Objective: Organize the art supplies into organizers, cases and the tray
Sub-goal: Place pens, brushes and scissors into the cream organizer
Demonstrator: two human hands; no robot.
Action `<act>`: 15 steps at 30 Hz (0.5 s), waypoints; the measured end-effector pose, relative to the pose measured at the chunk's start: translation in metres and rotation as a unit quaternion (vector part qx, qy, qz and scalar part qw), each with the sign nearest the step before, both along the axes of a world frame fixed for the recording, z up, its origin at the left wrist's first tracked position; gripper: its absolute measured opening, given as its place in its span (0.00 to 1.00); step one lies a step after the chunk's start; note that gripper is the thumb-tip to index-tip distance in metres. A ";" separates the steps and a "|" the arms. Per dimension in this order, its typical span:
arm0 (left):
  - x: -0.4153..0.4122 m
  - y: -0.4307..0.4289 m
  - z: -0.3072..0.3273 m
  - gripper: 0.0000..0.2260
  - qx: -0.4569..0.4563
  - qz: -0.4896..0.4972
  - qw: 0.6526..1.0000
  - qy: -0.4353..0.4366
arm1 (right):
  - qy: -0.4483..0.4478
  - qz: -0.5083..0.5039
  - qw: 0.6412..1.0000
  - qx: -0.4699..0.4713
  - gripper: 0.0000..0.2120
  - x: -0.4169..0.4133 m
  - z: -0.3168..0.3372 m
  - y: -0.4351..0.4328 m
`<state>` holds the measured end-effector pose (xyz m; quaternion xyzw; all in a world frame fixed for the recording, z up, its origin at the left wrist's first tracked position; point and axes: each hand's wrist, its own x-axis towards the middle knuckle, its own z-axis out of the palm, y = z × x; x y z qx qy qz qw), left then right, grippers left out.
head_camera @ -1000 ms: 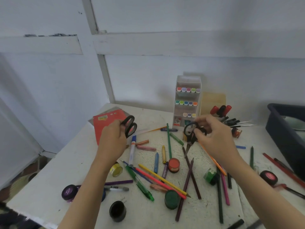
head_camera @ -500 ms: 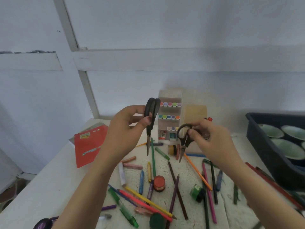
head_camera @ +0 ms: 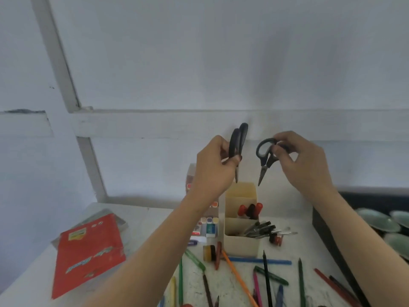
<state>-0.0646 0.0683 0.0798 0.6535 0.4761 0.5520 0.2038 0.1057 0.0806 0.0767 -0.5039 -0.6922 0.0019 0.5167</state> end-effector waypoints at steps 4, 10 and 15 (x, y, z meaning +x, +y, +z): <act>0.016 0.025 -0.017 0.12 -0.041 -0.011 0.999 0.025 | 0.029 0.028 0.998 -0.054 0.06 0.003 -0.025 0.024; 0.027 0.046 -0.038 0.07 -0.081 0.004 0.995 0.063 | 0.047 0.051 0.992 -0.104 0.08 0.004 -0.061 0.050; 0.033 0.051 -0.047 0.07 -0.130 0.004 0.985 0.112 | 0.031 0.047 0.982 -0.182 0.08 0.006 -0.077 0.059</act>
